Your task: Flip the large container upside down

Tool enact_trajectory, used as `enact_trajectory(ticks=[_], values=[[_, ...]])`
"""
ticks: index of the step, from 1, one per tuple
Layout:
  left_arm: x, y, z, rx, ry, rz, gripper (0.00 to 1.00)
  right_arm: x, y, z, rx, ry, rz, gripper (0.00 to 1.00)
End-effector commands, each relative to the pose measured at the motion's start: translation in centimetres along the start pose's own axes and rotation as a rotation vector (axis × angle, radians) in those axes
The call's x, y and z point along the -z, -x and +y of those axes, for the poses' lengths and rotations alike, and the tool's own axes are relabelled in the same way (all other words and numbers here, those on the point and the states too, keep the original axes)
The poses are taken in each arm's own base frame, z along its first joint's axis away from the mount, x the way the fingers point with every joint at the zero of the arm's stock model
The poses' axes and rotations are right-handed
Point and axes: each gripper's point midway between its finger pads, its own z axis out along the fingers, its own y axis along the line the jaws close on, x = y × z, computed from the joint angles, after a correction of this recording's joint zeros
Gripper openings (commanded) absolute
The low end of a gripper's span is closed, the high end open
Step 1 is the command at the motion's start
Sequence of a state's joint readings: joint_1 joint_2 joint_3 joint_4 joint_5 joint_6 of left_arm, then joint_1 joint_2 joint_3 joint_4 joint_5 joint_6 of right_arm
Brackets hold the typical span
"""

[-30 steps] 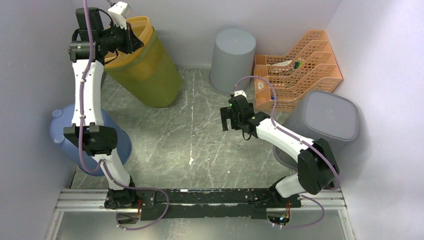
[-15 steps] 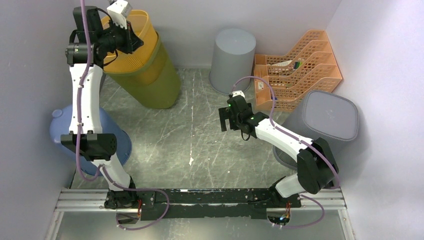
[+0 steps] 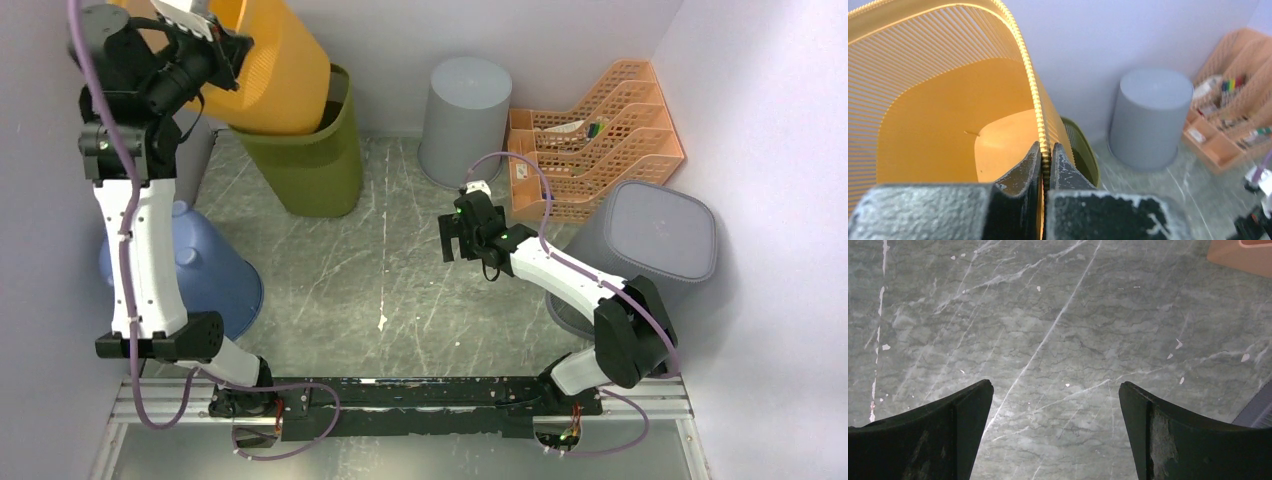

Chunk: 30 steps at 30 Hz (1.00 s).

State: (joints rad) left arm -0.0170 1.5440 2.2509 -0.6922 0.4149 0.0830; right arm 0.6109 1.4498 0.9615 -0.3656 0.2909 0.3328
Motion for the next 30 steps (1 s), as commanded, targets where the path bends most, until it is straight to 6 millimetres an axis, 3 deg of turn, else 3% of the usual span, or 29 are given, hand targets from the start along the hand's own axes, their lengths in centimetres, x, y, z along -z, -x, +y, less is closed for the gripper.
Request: enact_trajectory(ticks=[1, 3, 5, 12, 20, 23, 30], values=[[3.7, 11.2, 1.4, -0.193, 0.136, -0.355, 0.07, 0.9, 2.0, 0.0, -0.028, -0.013, -0.058, 1.00], [4.2, 11.4, 1.8, -0.199, 0.165, -0.363, 0.07, 1.0, 2.2, -0.3, -0.027, -0.027, -0.066, 1.00], [4.8, 11.9, 1.9, -0.204, 0.183, -0.378, 0.07, 1.8, 4.2, -0.2, -0.036, -0.024, -0.113, 1.00], [8.9, 16.1, 0.2, -0.210, 0.180, -0.497, 0.07, 3.7, 8.9, -0.3, -0.042, -0.029, -0.206, 1.00], [14.9, 18.7, -6.2, -0.122, -0.041, -0.611, 0.07, 6.3, 15.7, -4.1, -0.113, -0.085, -0.345, 1.00], [17.3, 18.9, -9.2, -0.085, -0.162, -0.634, 0.07, 7.5, 18.7, -7.3, -0.161, -0.125, -0.412, 1.00], [22.3, 17.9, -15.4, 0.033, -0.436, -0.633, 0.07, 8.7, 23.4, -11.7, -0.230, -0.179, -0.497, 1.00]])
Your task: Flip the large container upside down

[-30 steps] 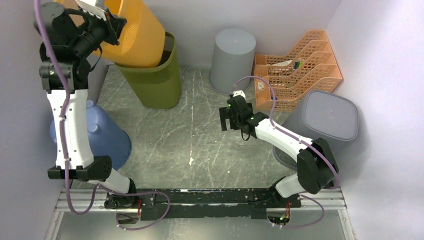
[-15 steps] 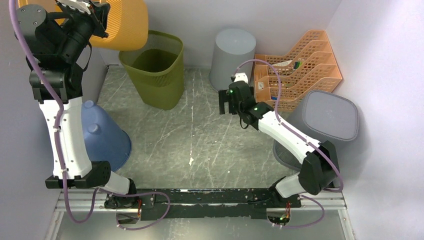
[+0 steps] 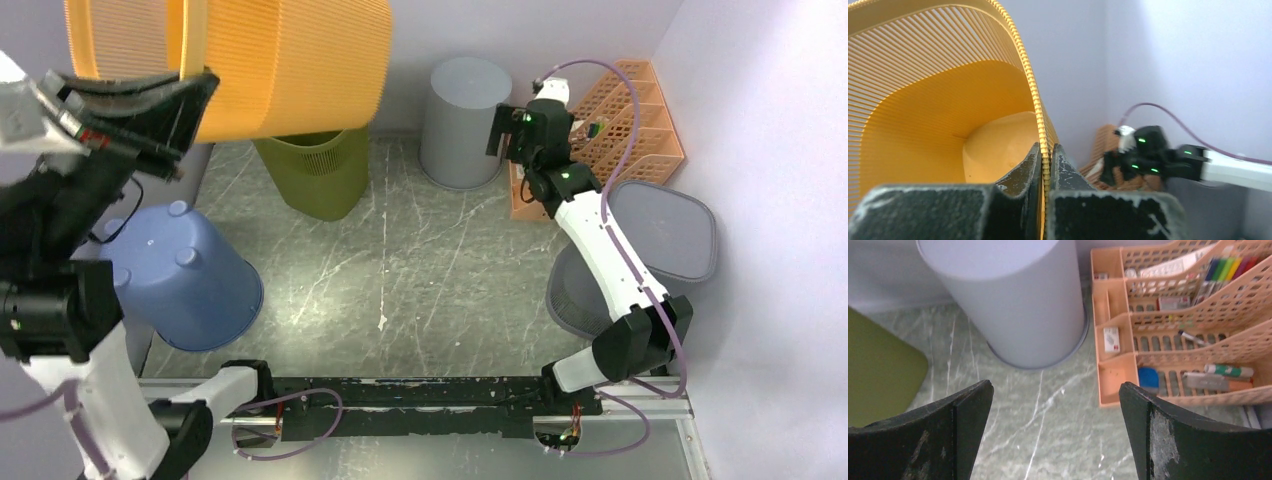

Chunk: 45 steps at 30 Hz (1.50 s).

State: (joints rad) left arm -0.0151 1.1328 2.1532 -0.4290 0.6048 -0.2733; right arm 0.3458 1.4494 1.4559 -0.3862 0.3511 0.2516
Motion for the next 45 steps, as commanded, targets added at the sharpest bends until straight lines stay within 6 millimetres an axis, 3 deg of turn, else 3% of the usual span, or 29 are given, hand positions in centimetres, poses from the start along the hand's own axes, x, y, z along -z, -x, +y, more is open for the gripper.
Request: enact_trajectory(ticks=[1, 6, 11, 14, 18, 27, 31, 40, 45], values=[[2.0, 3.7, -6.3, 0.044, -0.261, -0.126, 0.07, -1.0, 3.1, -1.2, -0.031, -0.003, -0.052, 1.00], [3.7, 1.6, -9.0, 0.214, -0.394, -0.098, 0.07, -1.0, 6.6, -2.0, -0.070, -0.006, -0.118, 1.00], [4.1, -3.5, -9.3, 0.423, -0.490, -0.029, 0.07, -0.4, 9.9, -3.0, -0.084, -0.018, -0.179, 1.00], [4.1, -7.3, -8.5, 0.502, -0.463, 0.035, 0.07, 0.3, 12.3, -3.9, -0.102, -0.023, -0.226, 1.00], [4.4, -10.7, -8.0, 0.573, -0.459, 0.084, 0.07, 0.6, 14.6, -3.7, -0.123, 0.023, -0.260, 1.00], [5.5, -17.1, -7.8, 0.794, -0.438, 0.163, 0.07, -0.9, 13.8, -2.4, -0.132, 0.079, -0.235, 1.00], [5.0, -19.5, -8.2, 0.830, -0.419, 0.213, 0.07, -1.2, 13.6, -2.4, -0.123, 0.080, -0.232, 1.00], [0.9, -28.6, -14.7, 0.858, -0.451, 0.405, 0.07, -1.8, 13.2, -2.5, -0.108, 0.076, -0.223, 1.00], [0.4, -31.6, -15.4, 0.939, -0.438, 0.389, 0.07, -2.1, 12.7, -3.0, -0.094, 0.061, -0.216, 1.00]])
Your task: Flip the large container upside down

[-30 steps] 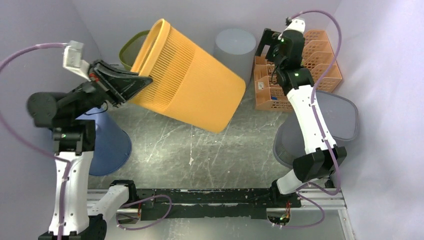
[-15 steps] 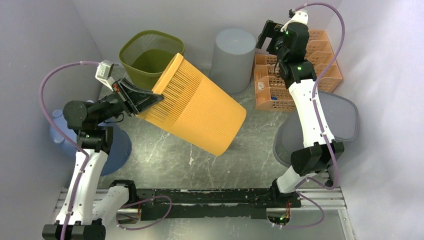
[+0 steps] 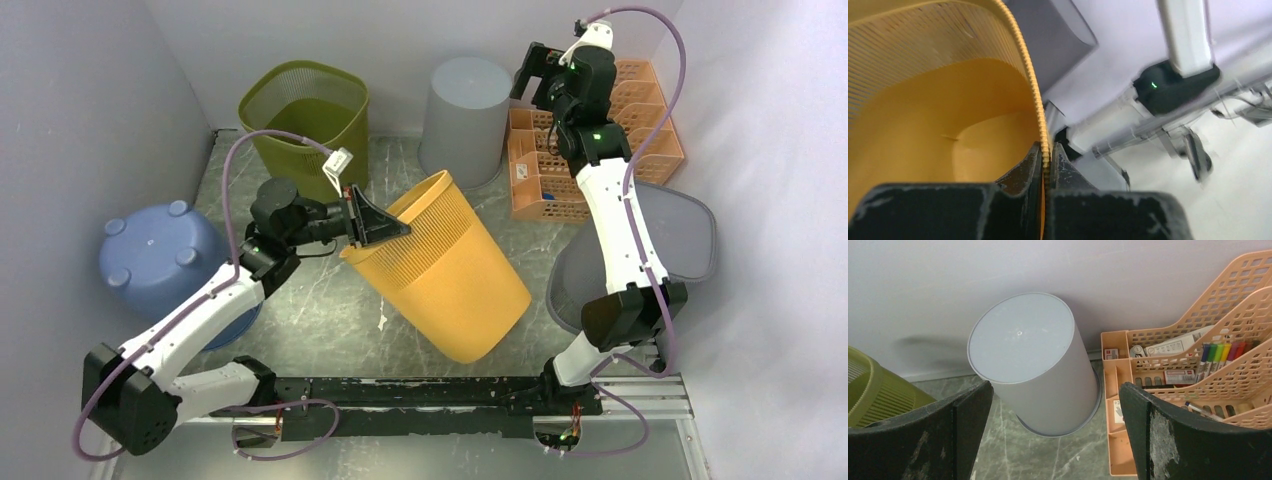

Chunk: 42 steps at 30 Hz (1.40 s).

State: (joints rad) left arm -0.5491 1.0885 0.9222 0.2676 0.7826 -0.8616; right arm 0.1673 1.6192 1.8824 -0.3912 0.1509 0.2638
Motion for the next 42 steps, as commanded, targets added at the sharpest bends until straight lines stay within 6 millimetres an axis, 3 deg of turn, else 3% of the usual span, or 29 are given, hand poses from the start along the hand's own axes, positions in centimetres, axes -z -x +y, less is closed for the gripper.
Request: enact_trajectory(ticks=[1, 9, 16, 22, 27, 37, 42], values=[[-0.8, 3.1, -0.5, -0.115, -0.057, -0.193, 0.07, -0.4, -0.6, -0.8, 0.028, -0.015, 0.004, 1.00], [-3.4, 2.3, -1.4, -0.040, -0.197, -0.252, 0.07, -0.9, -1.8, -1.4, 0.009, -0.013, 0.019, 1.00], [-2.5, -0.2, 2.5, 0.124, -0.207, -0.353, 0.07, -1.6, -3.5, -1.6, 0.004, -0.005, 0.047, 1.00], [-1.1, -3.1, 6.2, 0.275, -0.226, -0.421, 0.07, -1.7, -4.6, -1.9, 0.002, -0.004, 0.065, 1.00], [0.9, -4.1, 9.8, 0.332, -0.142, -0.443, 0.07, -1.7, -5.4, -2.4, 0.000, -0.012, 0.076, 1.00], [8.0, -4.2, 15.5, 0.360, 0.040, -0.504, 0.07, -2.1, -7.1, -2.5, -0.019, -0.002, 0.103, 1.00], [8.7, -4.1, 16.5, 0.391, 0.061, -0.511, 0.07, -1.9, -7.5, -2.7, -0.023, -0.005, 0.105, 1.00]])
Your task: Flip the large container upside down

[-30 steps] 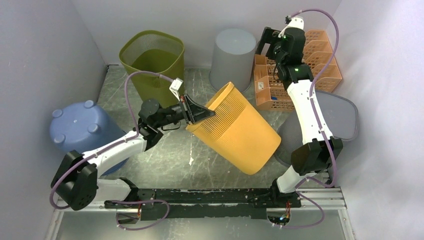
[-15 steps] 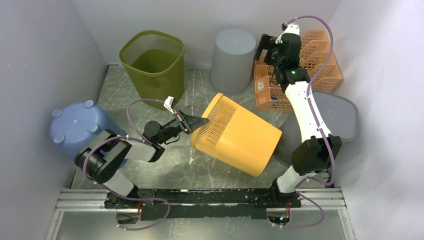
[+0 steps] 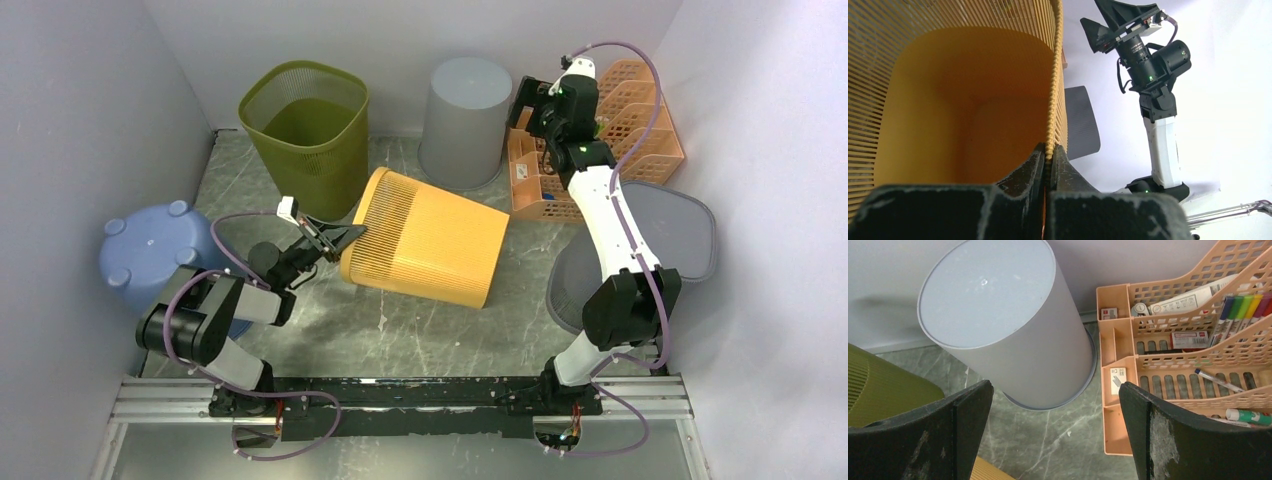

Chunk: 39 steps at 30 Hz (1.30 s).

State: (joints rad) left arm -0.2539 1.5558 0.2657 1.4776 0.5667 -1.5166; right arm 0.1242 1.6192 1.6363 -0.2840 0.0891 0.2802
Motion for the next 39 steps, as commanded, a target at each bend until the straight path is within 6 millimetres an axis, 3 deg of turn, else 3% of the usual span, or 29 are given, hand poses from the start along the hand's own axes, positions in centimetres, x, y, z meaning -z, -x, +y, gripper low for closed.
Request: enact_trajectory(ticks=[1, 7, 12, 17, 23, 29, 32, 35, 39], values=[[1.9, -0.3, -1.8, -0.126, -0.144, -0.003, 0.07, 0.6, 0.8, -0.1, -0.011, 0.008, -0.031, 1.00], [2.4, 1.5, -1.6, -0.095, -0.130, -0.034, 0.07, 0.7, -0.2, -0.4, -0.009, 0.004, -0.018, 1.00], [1.2, 1.8, -6.3, -0.085, -0.259, -0.022, 0.07, 0.7, -0.7, -0.8, -0.013, -0.005, -0.012, 1.00], [-0.8, -0.4, -11.0, -0.015, -0.397, -0.011, 0.07, 0.6, -0.5, -1.4, -0.020, -0.011, -0.017, 1.00], [-2.3, 0.1, -10.7, 0.069, -0.395, -0.062, 0.07, 0.7, -0.5, -1.8, -0.026, -0.008, -0.018, 1.00], [-5.3, -2.0, -15.1, 0.094, -0.534, -0.017, 0.07, 0.6, -0.7, -2.4, -0.027, -0.020, -0.014, 1.00], [-7.0, -2.9, -16.3, 0.103, -0.580, 0.002, 0.07, 0.5, -0.7, -2.5, -0.030, -0.019, -0.016, 1.00], [-8.1, -3.6, -15.4, 0.128, -0.562, 0.017, 0.07, 0.4, -0.9, -2.8, -0.027, -0.025, -0.009, 1.00], [-7.2, -3.0, -11.7, 0.128, -0.455, -0.017, 0.07, 0.2, -1.4, -3.1, -0.028, -0.030, -0.003, 1.00]])
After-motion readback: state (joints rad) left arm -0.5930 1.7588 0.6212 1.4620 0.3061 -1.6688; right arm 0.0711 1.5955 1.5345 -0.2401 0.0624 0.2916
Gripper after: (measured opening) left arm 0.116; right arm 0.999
